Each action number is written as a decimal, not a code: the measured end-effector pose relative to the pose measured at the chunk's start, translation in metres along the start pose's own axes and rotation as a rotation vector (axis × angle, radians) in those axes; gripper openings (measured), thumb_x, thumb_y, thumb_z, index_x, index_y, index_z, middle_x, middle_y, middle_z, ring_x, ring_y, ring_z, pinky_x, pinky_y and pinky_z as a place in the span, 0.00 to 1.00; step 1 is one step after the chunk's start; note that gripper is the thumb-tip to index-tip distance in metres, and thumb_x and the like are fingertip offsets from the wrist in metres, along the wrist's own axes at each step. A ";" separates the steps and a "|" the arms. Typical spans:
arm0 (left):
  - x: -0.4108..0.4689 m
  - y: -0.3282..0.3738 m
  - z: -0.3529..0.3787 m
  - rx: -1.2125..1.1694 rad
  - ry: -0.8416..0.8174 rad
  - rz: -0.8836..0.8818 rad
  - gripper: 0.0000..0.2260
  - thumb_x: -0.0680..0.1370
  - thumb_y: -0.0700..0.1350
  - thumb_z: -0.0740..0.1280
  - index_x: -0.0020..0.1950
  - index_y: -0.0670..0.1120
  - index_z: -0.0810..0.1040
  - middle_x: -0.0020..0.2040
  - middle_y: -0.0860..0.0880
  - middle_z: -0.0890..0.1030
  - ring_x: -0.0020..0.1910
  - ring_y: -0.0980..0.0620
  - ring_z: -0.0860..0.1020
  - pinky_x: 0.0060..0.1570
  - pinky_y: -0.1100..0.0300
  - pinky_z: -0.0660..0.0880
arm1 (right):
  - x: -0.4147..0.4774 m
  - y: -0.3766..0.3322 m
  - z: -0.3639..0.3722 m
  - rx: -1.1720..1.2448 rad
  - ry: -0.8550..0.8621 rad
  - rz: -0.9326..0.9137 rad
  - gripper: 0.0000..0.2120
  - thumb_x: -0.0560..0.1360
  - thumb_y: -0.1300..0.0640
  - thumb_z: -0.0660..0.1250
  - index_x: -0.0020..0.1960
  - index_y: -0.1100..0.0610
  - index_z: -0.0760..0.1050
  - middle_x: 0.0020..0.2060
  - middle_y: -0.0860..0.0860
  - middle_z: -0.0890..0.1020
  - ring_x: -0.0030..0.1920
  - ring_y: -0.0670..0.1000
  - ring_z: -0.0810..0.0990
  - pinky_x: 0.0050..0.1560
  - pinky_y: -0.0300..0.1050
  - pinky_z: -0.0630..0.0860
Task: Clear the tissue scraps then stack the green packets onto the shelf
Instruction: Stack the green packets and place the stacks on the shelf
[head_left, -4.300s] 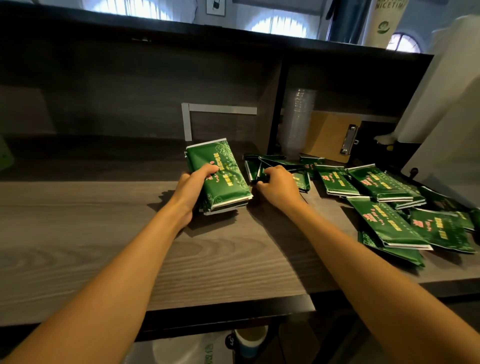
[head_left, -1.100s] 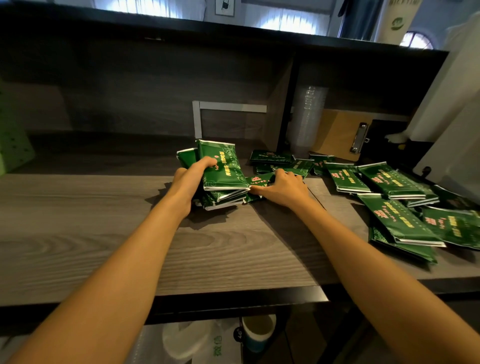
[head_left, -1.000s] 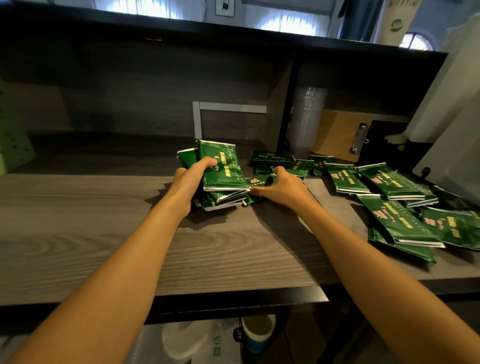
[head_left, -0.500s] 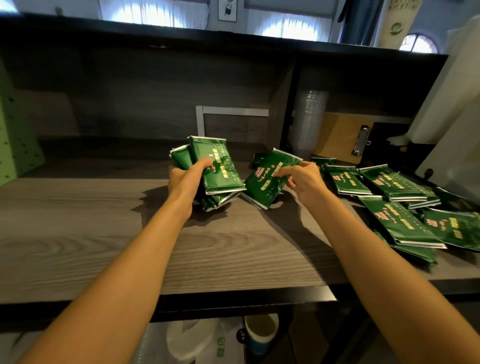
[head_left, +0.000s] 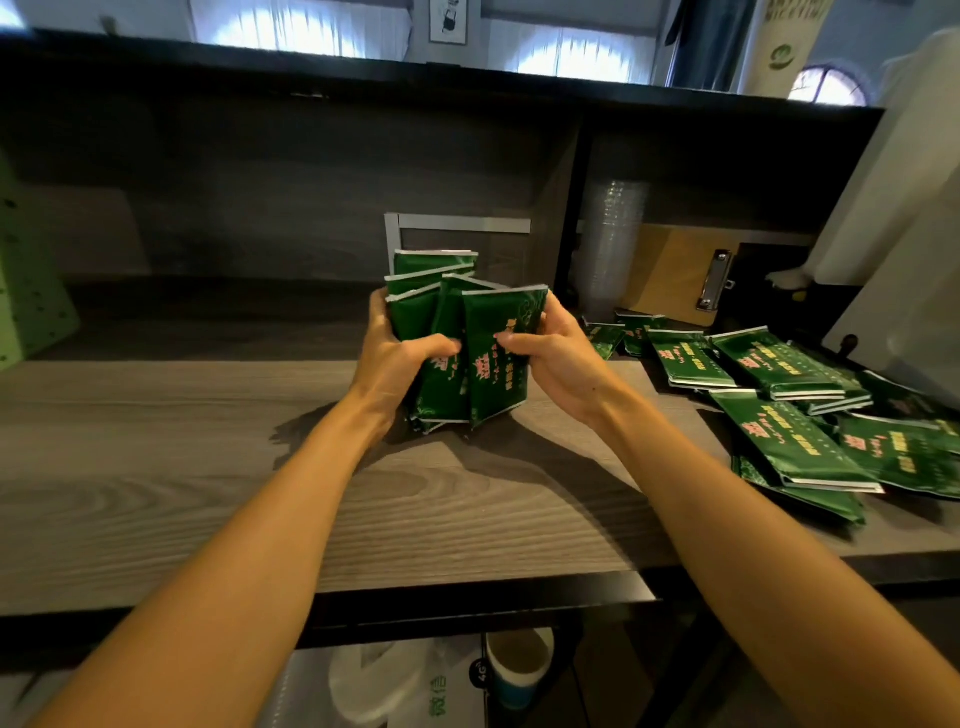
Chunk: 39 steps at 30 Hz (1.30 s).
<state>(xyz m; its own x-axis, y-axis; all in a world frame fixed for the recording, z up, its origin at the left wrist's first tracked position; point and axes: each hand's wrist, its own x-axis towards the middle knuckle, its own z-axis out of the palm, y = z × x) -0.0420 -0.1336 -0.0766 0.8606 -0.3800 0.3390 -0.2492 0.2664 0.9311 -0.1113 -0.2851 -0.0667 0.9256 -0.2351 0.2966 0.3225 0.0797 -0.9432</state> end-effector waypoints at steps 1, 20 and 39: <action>-0.001 0.001 -0.001 0.010 -0.039 0.004 0.28 0.64 0.35 0.71 0.61 0.49 0.65 0.51 0.50 0.79 0.52 0.52 0.78 0.51 0.54 0.76 | 0.000 0.000 0.001 -0.003 0.005 -0.001 0.20 0.72 0.77 0.60 0.57 0.57 0.67 0.48 0.53 0.78 0.49 0.50 0.79 0.48 0.42 0.78; -0.009 -0.004 0.007 0.184 0.130 0.130 0.23 0.71 0.64 0.52 0.57 0.49 0.64 0.52 0.51 0.76 0.52 0.53 0.76 0.44 0.63 0.71 | -0.004 0.014 0.009 -0.199 -0.137 0.210 0.25 0.69 0.71 0.68 0.64 0.63 0.68 0.51 0.54 0.81 0.52 0.50 0.79 0.55 0.41 0.74; -0.003 -0.004 0.012 0.189 -0.075 0.035 0.50 0.61 0.76 0.55 0.77 0.53 0.47 0.72 0.48 0.65 0.68 0.48 0.68 0.64 0.48 0.69 | 0.004 0.017 0.008 -0.272 -0.144 0.155 0.50 0.55 0.60 0.77 0.73 0.57 0.58 0.60 0.55 0.78 0.59 0.52 0.78 0.62 0.47 0.74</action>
<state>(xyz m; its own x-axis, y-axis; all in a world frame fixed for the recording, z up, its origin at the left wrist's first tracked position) -0.0488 -0.1438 -0.0798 0.8163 -0.4398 0.3743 -0.3635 0.1124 0.9248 -0.1008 -0.2768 -0.0809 0.9843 -0.0996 0.1460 0.1287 -0.1621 -0.9783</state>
